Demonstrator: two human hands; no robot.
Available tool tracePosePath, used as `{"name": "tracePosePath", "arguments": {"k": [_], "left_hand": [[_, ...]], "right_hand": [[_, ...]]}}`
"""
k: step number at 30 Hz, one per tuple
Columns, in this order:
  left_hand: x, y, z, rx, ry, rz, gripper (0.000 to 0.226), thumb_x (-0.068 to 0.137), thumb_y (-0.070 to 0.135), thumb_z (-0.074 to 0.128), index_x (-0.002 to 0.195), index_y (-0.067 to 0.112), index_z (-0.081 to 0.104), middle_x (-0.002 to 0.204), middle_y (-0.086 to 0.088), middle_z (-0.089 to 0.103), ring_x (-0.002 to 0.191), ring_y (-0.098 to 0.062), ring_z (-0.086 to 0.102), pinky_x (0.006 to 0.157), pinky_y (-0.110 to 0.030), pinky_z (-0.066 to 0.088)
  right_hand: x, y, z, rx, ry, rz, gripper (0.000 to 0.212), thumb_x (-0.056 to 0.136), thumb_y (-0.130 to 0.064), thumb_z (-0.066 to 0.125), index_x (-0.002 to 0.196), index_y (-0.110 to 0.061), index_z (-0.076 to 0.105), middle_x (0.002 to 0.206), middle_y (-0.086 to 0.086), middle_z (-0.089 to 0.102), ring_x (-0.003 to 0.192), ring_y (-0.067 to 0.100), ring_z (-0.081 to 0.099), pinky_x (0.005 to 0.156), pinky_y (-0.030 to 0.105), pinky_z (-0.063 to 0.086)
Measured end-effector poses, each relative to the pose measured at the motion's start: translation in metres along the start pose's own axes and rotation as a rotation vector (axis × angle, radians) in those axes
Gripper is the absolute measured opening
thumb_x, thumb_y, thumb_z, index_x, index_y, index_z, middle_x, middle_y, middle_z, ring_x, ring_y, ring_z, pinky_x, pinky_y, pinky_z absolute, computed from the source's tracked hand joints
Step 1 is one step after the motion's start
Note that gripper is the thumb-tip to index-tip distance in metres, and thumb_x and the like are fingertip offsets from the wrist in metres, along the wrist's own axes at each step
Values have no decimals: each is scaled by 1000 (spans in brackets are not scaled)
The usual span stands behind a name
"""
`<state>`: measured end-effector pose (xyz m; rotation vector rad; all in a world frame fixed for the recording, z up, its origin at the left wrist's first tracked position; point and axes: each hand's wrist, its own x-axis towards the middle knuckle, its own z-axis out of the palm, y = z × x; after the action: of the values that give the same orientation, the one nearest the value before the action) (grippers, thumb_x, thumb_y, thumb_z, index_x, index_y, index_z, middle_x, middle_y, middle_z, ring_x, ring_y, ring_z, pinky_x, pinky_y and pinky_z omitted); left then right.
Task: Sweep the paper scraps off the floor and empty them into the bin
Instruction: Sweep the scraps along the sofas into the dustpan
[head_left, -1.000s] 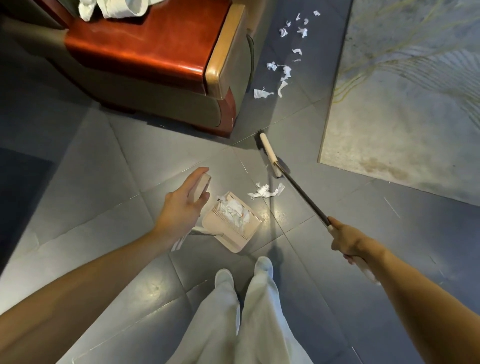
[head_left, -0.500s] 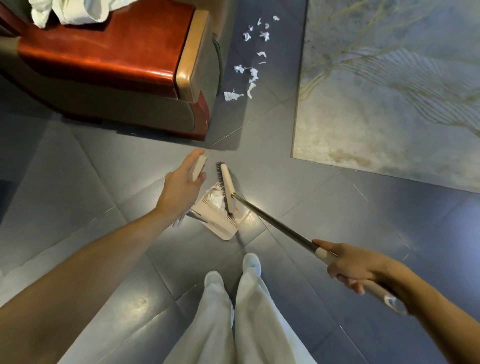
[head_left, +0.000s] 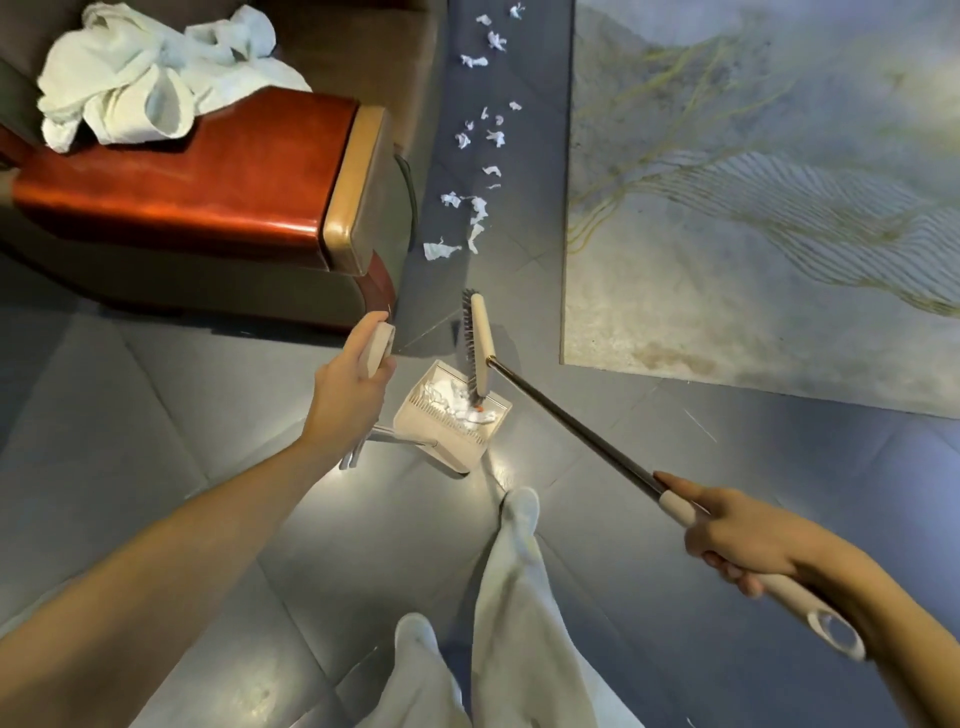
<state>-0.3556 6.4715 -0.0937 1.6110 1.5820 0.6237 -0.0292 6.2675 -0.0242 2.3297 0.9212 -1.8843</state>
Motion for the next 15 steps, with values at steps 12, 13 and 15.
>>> {"name": "tracePosePath", "arguments": {"k": [12, 13, 15], "left_hand": [[151, 92, 35, -165, 188, -103, 41, 98, 23, 54, 132, 43, 46, 85, 0, 58, 61, -12, 56, 47, -22, 48], [161, 98, 37, -168, 206, -108, 41, 98, 22, 54, 132, 43, 46, 84, 0, 58, 61, -12, 57, 48, -21, 47], [190, 108, 41, -151, 236, -112, 40, 98, 21, 54, 131, 42, 45, 84, 2, 58, 61, -12, 57, 46, -18, 46]], "right_hand": [[126, -110, -180, -67, 150, -125, 77, 84, 8, 45, 147, -35, 32, 52, 4, 48, 32, 12, 41, 34, 20, 36], [136, -121, -189, -89, 164, -130, 77, 84, 8, 45, 147, -34, 31, 55, 6, 48, 30, 12, 41, 33, 19, 36], [160, -146, -212, -114, 173, -125, 77, 84, 7, 44, 148, -34, 29, 63, 7, 50, 30, 12, 41, 34, 19, 37]]}}
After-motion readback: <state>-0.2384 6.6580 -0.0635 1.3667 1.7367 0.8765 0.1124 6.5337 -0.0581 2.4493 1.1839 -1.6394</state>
